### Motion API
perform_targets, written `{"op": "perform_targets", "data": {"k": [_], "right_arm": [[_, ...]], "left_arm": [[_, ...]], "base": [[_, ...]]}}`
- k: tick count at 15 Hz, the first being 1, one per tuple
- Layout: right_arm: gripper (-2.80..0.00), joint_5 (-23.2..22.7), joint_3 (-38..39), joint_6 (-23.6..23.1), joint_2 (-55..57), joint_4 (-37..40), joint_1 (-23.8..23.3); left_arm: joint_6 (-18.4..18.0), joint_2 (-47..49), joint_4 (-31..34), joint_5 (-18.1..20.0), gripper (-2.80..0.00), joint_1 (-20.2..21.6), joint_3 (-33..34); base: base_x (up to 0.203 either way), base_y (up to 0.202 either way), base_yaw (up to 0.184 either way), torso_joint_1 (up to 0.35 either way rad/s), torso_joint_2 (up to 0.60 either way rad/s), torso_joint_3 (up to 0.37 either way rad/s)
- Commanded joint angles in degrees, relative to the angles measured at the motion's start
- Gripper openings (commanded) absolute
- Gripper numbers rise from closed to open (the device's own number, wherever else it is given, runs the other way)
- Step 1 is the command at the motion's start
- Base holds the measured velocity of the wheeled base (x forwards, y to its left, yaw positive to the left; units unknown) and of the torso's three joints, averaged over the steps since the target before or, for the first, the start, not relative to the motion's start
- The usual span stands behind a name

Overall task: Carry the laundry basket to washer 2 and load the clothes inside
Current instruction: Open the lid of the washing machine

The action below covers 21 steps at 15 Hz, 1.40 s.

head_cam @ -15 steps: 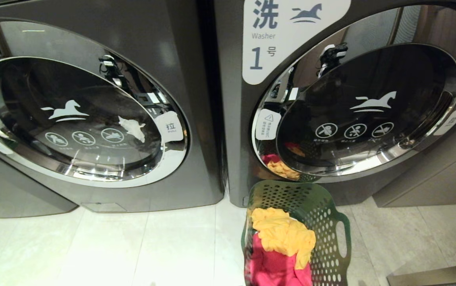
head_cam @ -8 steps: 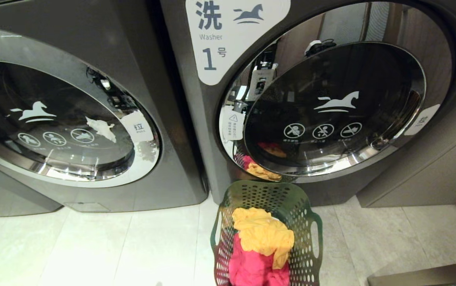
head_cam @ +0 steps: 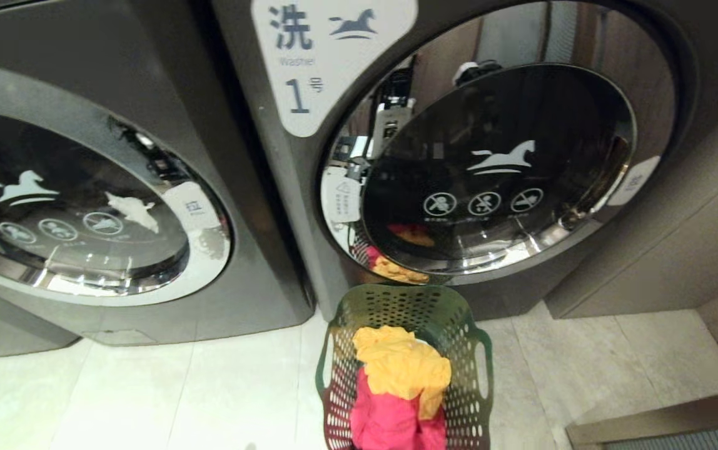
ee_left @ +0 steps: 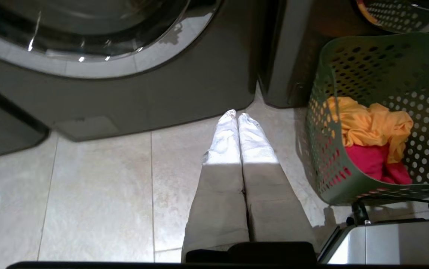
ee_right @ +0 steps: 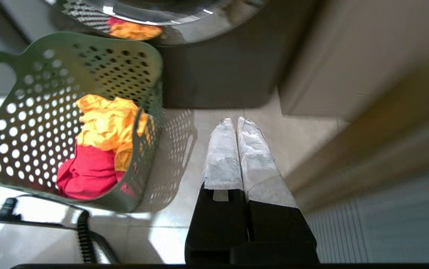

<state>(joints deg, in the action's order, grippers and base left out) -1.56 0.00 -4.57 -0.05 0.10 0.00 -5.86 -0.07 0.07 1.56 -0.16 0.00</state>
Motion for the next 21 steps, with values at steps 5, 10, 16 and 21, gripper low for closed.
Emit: {"op": "perform_targets", "data": {"k": [5,10,16,21], "right_arm": [[-2.80,-0.02,0.00,-0.09,0.05,-0.01,0.00],[-2.80,0.68,0.00,1.05,0.05,-0.10,0.00],[-2.80,0.77,0.00,1.82,0.05,-0.17,-0.07],[-2.80,0.86,0.00,4.22,0.05,-0.36,0.00]], "left_arm": [[-0.02,0.07,0.10,0.11,-2.80,-0.02,0.00],[0.06,0.07,0.10,0.11,-2.80,-0.02,0.00],[-1.01,0.39,-0.87,2.14,0.00,-0.09,-7.59],[5.78,19.85,3.03,2.88,0.00,-0.26,-20.34]], "base": [[0.000,0.003,-0.073,0.001,0.00,0.002],[0.000,0.000,0.000,0.000,0.00,0.000],[0.000,0.000,0.000,0.000,0.00,0.000],[0.000,0.000,0.000,0.000,0.00,0.000]]}}
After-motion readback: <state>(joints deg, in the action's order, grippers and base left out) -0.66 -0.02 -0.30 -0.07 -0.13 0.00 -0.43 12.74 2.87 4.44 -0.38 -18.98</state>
